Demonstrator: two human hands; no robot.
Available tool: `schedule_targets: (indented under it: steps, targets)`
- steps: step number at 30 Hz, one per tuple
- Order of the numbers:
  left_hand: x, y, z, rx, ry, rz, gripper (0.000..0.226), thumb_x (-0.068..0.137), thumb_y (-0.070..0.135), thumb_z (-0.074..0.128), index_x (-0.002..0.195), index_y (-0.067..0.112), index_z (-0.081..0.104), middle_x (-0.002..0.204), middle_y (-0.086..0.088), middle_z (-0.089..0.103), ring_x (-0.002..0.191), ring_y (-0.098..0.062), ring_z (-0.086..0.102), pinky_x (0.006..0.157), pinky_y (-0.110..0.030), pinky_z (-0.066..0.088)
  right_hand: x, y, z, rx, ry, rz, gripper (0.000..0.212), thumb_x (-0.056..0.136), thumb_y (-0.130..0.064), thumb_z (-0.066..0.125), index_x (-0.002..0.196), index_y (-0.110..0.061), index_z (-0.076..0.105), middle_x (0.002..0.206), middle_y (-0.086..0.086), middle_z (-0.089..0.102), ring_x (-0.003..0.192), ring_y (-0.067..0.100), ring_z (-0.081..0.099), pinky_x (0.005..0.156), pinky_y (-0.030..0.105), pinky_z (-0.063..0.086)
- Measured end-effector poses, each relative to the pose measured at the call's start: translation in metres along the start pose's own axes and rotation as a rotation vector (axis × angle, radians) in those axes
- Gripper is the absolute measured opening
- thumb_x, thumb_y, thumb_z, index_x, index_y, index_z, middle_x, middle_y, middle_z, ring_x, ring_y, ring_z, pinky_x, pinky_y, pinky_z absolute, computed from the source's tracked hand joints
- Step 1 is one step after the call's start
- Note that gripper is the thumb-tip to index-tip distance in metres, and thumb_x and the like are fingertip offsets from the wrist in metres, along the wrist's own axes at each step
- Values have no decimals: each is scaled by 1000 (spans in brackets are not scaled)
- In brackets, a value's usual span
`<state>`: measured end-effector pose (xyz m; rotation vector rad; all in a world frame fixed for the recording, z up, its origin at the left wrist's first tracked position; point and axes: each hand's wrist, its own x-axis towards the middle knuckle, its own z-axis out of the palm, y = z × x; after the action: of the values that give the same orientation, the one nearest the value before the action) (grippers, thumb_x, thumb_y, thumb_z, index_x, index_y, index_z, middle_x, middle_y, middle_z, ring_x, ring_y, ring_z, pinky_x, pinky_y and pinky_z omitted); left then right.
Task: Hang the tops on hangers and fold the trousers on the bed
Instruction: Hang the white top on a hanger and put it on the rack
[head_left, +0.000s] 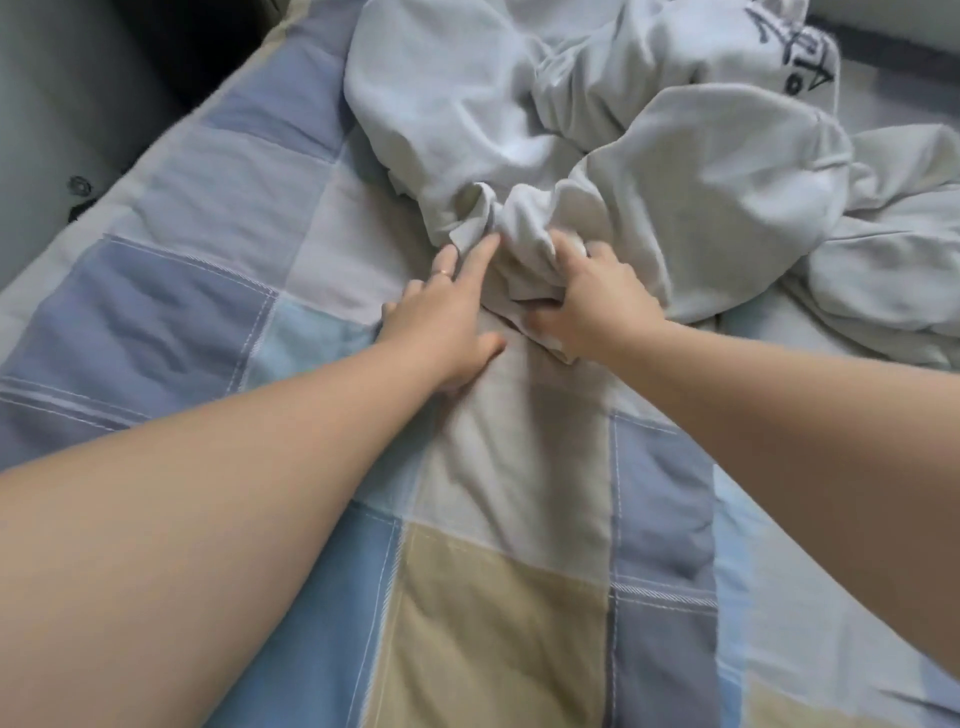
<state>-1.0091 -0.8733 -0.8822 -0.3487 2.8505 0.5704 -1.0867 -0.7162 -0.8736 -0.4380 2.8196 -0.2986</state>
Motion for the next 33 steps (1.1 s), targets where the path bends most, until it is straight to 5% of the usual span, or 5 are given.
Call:
schedule_targets:
  steps: [2,7,19,26,33]
  targets:
    - [13,2,11,13,-25,-31,99,89,49,66,155,46,-8,162,5,19,134,-37,40,105,-59,37,13,10,9,56,99,-27,27,89,-28,51,115,-31,52,117,11,59,107,39,55,79,42,46]
    - [10,7,31,41,-38,-53,52,95,28,56,143,31,37,150,6,32,134,-32,38,98,-57,36,-10,25,-3,233,68,-9,16,95,-20,50,96,-19,65,91,7,67,91,32,59,74,36,47]
    - [-148,94,-24,-667,-260,1,89,79,38,81,153,38,33,151,5,47,136,-16,47,111,-39,40,-215,63,-119,1063,-96,392,25,98,-34,56,103,-16,72,103,2,76,104,21,69,95,47,52]
    - [-249,188,-89,-567,-343,109,72,75,47,71,141,32,48,141,7,50,125,-28,52,101,-47,48,-343,48,-255,1442,40,565,19,104,-23,52,108,-17,69,97,2,75,89,19,70,66,30,58]
    - [-357,276,-155,-417,-226,160,30,90,26,48,117,25,61,117,-4,68,111,-34,60,84,-45,51,-467,69,-386,1648,213,601,40,96,-38,54,125,-13,64,111,7,75,97,22,73,74,39,61]
